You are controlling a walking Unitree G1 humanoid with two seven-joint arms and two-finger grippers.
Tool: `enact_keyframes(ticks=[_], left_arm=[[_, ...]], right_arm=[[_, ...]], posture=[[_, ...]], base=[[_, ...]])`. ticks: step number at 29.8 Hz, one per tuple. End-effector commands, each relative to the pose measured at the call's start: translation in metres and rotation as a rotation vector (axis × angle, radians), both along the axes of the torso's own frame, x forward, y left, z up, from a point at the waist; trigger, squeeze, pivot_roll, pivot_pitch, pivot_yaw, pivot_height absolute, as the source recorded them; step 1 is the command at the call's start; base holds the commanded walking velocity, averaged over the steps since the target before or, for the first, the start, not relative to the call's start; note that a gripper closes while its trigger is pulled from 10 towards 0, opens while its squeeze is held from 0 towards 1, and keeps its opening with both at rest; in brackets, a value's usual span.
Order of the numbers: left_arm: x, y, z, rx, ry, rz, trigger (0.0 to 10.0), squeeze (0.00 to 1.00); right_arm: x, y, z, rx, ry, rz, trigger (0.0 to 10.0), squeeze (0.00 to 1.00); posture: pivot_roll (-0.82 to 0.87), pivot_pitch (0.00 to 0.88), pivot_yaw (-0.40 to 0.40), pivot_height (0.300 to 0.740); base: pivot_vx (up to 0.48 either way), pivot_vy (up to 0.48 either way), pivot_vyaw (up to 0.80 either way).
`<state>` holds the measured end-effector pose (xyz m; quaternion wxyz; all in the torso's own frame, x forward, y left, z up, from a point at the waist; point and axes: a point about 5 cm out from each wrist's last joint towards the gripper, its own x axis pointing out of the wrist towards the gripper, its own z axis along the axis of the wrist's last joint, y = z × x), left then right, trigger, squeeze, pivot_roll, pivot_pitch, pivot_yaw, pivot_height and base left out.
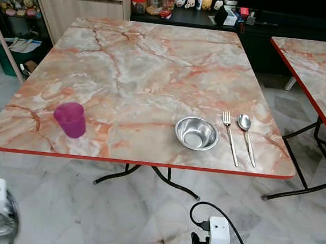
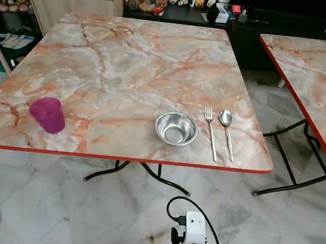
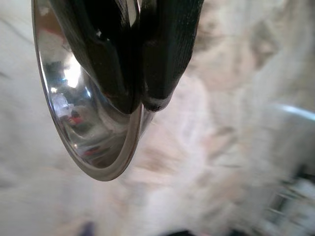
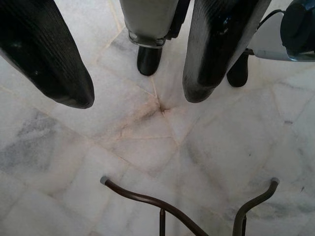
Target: Setting the table
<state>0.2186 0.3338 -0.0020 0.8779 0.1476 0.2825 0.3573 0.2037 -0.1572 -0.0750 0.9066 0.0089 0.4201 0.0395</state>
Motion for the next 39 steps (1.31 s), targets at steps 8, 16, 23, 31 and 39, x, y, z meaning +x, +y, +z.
enact_keyframes(ticks=[8, 16, 23, 31, 39], left_arm=[[0.017, -0.053, -0.022, -0.33, -0.08, -0.117, 10.0, 0.0], [0.02, -0.083, -0.033, -0.536, -0.093, -0.136, 10.0, 0.0], [0.01, -0.1, -0.046, -0.565, -0.017, -0.197, 10.0, 0.0], [0.015, -0.105, -0.044, -0.595, -0.04, -0.192, 10.0, 0.0], [0.013, -0.11, -0.047, -0.586, -0.015, -0.196, 10.0, 0.0]], right_arm=[[0.002, 0.0, 0.001, 0.004, 0.001, -0.013, 10.0, 0.0], [-0.002, -0.002, -0.001, 0.004, 0.011, -0.027, 10.0, 0.0], [-0.003, -0.004, -0.002, 0.011, 0.006, -0.061, 10.0, 0.0], [-0.006, -0.008, -0.003, 0.006, 0.013, -0.061, 10.0, 0.0], [-0.008, -0.011, -0.003, -0.016, 0.01, -0.056, 10.0, 0.0]], posture=[[0.12, 0.084, -0.019, 0.74], [0.12, 0.092, -0.02, 0.74], [0.09, 0.097, -0.011, 0.74], [0.08, 0.106, -0.024, 0.74], [0.07, 0.109, -0.025, 0.74]], base=[[0.0, 0.0, 0.0], [0.0, 0.0, 0.0], [0.0, 0.0, 0.0], [0.0, 0.0, 0.0], [0.0, -0.093, 0.0]])
